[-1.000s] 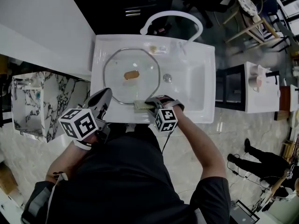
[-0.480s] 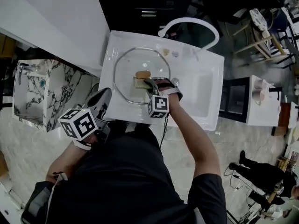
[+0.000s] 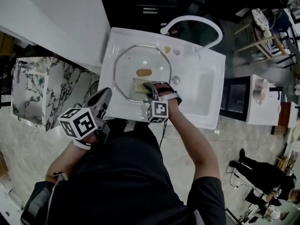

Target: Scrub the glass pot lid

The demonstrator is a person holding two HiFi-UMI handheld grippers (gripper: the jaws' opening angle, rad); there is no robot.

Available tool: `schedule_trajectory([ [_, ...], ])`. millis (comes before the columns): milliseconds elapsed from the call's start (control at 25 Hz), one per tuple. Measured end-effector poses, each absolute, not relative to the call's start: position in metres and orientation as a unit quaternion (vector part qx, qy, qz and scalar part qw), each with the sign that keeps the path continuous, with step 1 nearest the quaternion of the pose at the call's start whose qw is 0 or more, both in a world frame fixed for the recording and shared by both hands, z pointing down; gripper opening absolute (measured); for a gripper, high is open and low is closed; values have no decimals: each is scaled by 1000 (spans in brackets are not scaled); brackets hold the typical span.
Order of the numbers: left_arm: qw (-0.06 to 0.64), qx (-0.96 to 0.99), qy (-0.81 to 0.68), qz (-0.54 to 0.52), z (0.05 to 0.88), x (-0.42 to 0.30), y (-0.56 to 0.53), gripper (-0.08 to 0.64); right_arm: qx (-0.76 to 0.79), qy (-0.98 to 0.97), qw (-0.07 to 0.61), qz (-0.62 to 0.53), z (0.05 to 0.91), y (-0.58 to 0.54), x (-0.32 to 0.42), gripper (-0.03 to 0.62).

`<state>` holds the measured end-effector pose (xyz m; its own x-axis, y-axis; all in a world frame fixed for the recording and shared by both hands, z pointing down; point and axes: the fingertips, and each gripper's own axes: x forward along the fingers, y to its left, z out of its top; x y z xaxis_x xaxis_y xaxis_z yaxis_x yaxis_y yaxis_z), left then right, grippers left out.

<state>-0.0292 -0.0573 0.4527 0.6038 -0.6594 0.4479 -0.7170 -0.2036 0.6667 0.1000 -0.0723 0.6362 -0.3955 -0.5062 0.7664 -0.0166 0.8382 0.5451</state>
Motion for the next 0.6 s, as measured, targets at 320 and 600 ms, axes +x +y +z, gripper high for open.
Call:
schedule_trajectory([
  [320, 446, 791, -416, 49, 450, -4, -62, 0, 159, -811, 519, -217, 644, -35, 96, 66],
  [600, 445, 801, -396, 58, 451, 12, -63, 0, 152, -815, 521, -203, 650, -12, 94, 66],
])
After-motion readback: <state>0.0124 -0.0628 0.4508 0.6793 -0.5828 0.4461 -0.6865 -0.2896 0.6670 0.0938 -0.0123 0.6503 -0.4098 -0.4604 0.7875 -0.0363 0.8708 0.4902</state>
